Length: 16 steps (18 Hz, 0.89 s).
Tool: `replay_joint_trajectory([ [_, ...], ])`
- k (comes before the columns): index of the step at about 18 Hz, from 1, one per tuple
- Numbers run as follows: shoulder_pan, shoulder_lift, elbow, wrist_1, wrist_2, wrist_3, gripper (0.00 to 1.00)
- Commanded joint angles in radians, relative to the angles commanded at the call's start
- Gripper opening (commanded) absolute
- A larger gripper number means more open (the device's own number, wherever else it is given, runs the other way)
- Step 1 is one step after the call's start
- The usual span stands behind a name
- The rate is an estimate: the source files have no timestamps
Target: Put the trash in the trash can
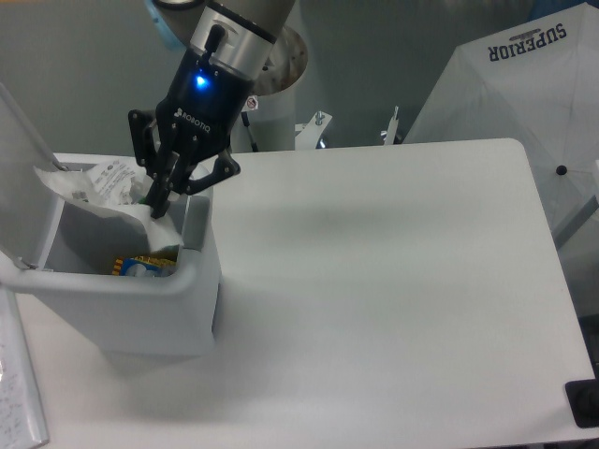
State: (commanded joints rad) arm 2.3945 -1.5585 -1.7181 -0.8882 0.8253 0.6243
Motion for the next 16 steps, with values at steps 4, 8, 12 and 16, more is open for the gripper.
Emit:
replay_joint_trajectory([
  [4, 0.017, -0.002, 0.003, -0.002, 0.003, -0.002, 1.00],
  [8, 0.124, -0.076, 0.034, -0.002, 0.006, -0.008, 1.00],
  [12, 0.239, -0.170, 0.100, -0.012, 0.005, -0.006, 1.00],
  [16, 0.325, -0.280, 0.207, -0.015, 0.015, 0.000, 1.00],
])
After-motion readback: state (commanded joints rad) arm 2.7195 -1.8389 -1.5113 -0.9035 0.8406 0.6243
